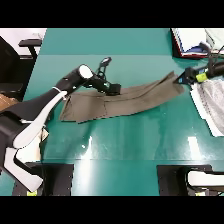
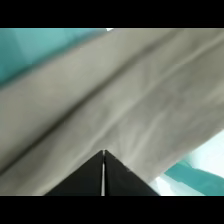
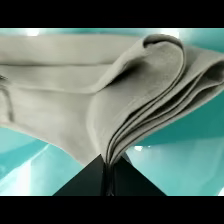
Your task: Fold the shirts.
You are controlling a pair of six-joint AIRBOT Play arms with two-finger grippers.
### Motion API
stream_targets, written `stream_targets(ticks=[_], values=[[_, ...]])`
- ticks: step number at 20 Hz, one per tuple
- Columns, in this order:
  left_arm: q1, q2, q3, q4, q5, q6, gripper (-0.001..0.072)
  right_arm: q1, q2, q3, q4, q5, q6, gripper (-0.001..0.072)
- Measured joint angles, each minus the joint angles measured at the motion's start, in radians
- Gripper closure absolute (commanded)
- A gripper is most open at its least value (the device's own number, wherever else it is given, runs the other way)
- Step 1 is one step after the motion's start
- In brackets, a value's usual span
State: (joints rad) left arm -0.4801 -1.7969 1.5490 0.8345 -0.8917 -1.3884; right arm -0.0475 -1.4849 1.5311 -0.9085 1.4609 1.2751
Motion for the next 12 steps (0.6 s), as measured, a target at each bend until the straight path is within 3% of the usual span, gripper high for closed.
stream_targets(ticks=[12], values=[[-0.035,-0.096,0.069,0.045,-0.023,-0.058,0.0686,0.320,0.077,0.280,0.002,-0.018,0.107,0.0691]])
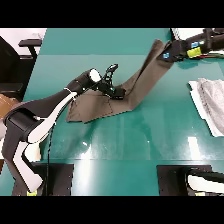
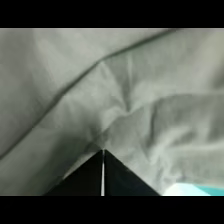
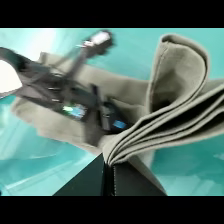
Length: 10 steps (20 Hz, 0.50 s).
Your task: Fold the shirts.
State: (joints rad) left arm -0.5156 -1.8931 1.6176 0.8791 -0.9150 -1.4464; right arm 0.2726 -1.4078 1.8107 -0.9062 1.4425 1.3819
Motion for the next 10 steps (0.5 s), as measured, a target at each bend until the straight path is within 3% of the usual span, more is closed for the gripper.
stream_targets(ticks=[5,10], values=[[0.021,0.014,0.023,0.019,-0.009,-0.011,0.0686,0.117,-0.031,0.013,0.101,-0.068,0.006,0.0691],[0.183,0.200,0.055,0.206,-0.100,-0.019,0.0685,0.271,-0.107,0.015,0.220,-0.169,-0.047,0.0690]])
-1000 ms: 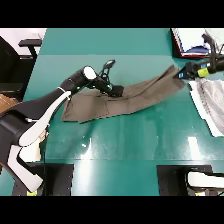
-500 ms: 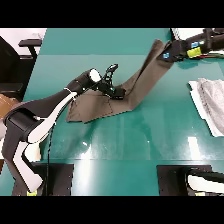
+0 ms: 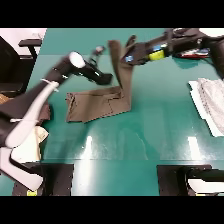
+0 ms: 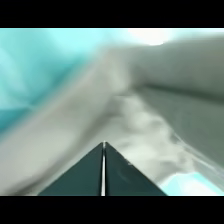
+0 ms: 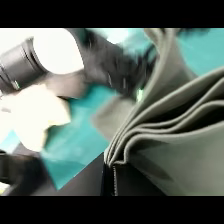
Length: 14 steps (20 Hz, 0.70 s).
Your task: Fold the shirts.
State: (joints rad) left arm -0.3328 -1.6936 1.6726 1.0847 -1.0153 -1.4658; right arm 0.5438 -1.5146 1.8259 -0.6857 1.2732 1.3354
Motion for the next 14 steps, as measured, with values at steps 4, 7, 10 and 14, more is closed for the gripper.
stream_targets(ticks=[4,7,10,14], values=[[0.193,0.213,0.007,0.124,-0.042,0.000,0.0685,0.175,-0.110,0.000,0.087,-0.162,-0.066,0.0461],[0.307,0.330,0.009,0.163,-0.056,-0.001,0.0685,0.277,-0.192,0.000,0.122,-0.265,-0.096,0.0232],[0.376,0.395,0.010,0.178,-0.071,-0.001,0.0685,0.305,-0.240,0.000,0.114,-0.267,-0.109,0.0276],[0.408,0.424,0.010,0.187,-0.101,-0.001,0.0685,0.226,-0.247,-0.026,0.032,-0.156,-0.107,0.0276]])
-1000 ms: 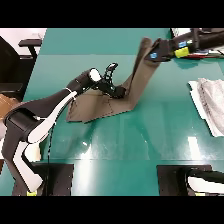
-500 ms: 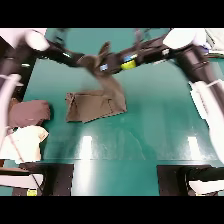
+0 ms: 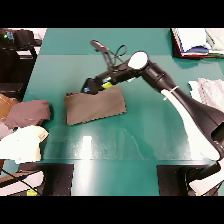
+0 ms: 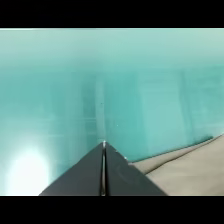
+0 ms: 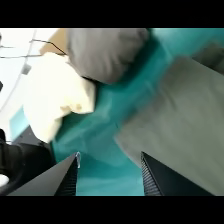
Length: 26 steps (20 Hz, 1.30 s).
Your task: Fold the shirts.
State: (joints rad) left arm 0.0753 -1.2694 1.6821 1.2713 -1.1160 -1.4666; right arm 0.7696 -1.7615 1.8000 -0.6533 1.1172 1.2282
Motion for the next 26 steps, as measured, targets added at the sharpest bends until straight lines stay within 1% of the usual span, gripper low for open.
stream_targets(ticks=[3,5,8,10,12,15,16,17,18,19,20,21,22,26], values=[[0.007,0.007,0.000,0.000,-0.026,0.000,0.0685,-0.121,0.045,-0.105,-0.076,0.053,0.035,0.0269],[0.009,0.009,0.000,-0.001,-0.042,0.000,0.0685,-0.216,0.076,-0.203,-0.128,0.066,0.070,0.0115],[0.011,0.009,-0.003,-0.024,-0.053,0.001,0.0685,-0.345,0.090,-0.335,-0.146,0.069,0.097,0.0119],[0.011,0.006,-0.004,-0.050,-0.055,0.002,0.0685,-0.401,0.067,-0.391,-0.116,0.068,0.105,0.0119],[0.011,0.002,-0.004,-0.073,-0.055,0.005,0.0685,-0.418,0.025,-0.406,-0.091,0.068,0.113,0.0119],[0.011,-0.003,-0.004,-0.091,-0.053,0.009,0.0685,-0.385,-0.055,-0.369,-0.049,0.075,0.114,0.0124],[0.011,-0.003,-0.004,-0.094,-0.053,0.011,0.0685,-0.364,-0.086,-0.344,-0.030,0.076,0.115,0.0187],[0.011,-0.004,-0.004,-0.098,-0.053,0.015,0.0685,-0.340,-0.115,-0.319,-0.010,0.077,0.116,0.0221],[0.011,-0.005,-0.005,-0.101,-0.053,0.018,0.0685,-0.314,-0.146,-0.288,0.008,0.080,0.116,0.0332],[0.011,-0.005,-0.005,-0.103,-0.055,0.021,0.0685,-0.289,-0.175,-0.256,0.017,0.079,0.116,0.0472],[0.011,-0.005,-0.005,-0.110,-0.056,0.023,0.0686,-0.263,-0.204,-0.222,0.021,0.078,0.117,0.0595],[0.009,-0.005,-0.005,-0.120,-0.058,0.024,0.0686,-0.241,-0.226,-0.191,0.028,0.078,0.117,0.0648],[0.003,-0.005,-0.004,-0.126,-0.059,0.026,0.0686,-0.220,-0.243,-0.161,0.037,0.075,0.117,0.0689],[-0.083,-0.006,-0.005,-0.141,-0.064,0.042,0.0686,-0.211,-0.253,-0.080,0.021,0.047,0.115,0.0690]])
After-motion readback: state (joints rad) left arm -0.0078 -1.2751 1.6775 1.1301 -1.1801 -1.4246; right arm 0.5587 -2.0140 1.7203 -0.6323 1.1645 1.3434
